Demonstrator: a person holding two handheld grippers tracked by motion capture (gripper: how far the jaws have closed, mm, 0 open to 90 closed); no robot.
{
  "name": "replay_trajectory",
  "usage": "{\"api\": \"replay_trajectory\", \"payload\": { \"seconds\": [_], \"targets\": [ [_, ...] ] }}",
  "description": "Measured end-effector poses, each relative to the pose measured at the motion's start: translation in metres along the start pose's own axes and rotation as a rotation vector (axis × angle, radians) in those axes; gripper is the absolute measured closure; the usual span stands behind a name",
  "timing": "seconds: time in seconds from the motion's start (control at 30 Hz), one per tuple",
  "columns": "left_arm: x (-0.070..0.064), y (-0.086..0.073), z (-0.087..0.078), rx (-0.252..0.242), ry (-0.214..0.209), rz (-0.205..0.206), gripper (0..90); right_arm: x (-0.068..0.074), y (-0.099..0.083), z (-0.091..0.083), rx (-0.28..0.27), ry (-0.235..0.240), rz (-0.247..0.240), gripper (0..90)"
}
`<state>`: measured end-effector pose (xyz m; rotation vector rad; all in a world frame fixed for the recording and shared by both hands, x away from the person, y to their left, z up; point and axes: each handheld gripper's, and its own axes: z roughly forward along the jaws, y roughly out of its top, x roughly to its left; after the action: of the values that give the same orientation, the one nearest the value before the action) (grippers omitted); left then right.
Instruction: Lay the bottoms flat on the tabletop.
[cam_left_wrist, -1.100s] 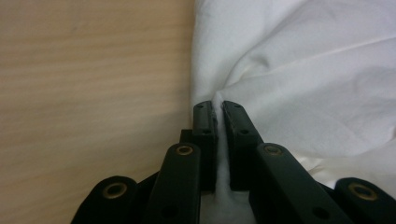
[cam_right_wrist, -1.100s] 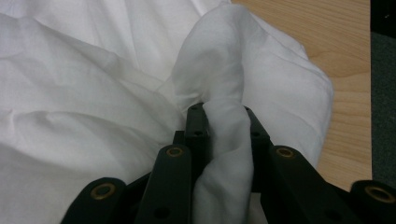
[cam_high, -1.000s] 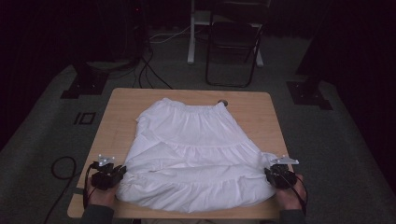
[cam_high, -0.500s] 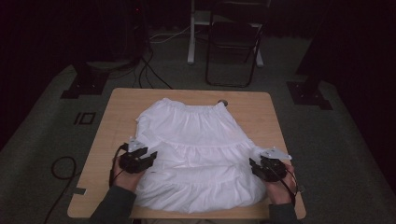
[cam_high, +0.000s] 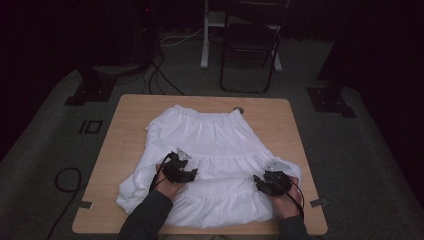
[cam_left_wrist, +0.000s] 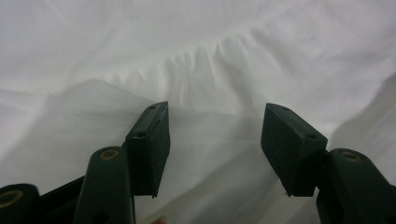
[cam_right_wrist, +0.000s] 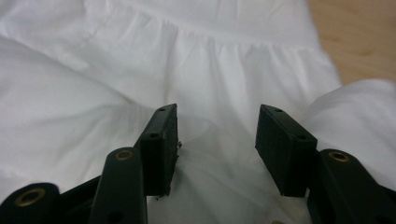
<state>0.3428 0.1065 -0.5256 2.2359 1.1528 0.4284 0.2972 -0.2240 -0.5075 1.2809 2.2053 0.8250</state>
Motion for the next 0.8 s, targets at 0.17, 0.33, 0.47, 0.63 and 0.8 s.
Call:
{"api": "replay_trajectory", "payload": {
  "seconds": [0.17, 0.33, 0.47, 0.63, 0.8],
  "targets": [
    [0.004, -0.007, -0.001, -0.006, 0.043, -0.022, 63.3, -0.001, -0.010, 0.007, 0.038, -0.005, -0.006, 48.0],
    [0.014, -0.019, -0.010, -0.010, 0.089, -0.041, 81.9, -0.008, -0.019, 0.007, 0.074, -0.018, -0.006, 49.0],
    [0.024, -0.031, -0.019, -0.016, 0.109, -0.051, 85.9, -0.012, -0.024, 0.008, 0.087, -0.013, 0.000, 49.1],
    [0.038, -0.048, -0.034, 0.011, 0.199, -0.051, 87.6, -0.013, -0.026, 0.008, 0.096, -0.012, 0.008, 49.3],
    [0.064, -0.071, -0.050, 0.018, 0.274, -0.101, 88.0, -0.015, -0.026, 0.009, 0.099, -0.010, 0.012, 49.8]
  ]
}}
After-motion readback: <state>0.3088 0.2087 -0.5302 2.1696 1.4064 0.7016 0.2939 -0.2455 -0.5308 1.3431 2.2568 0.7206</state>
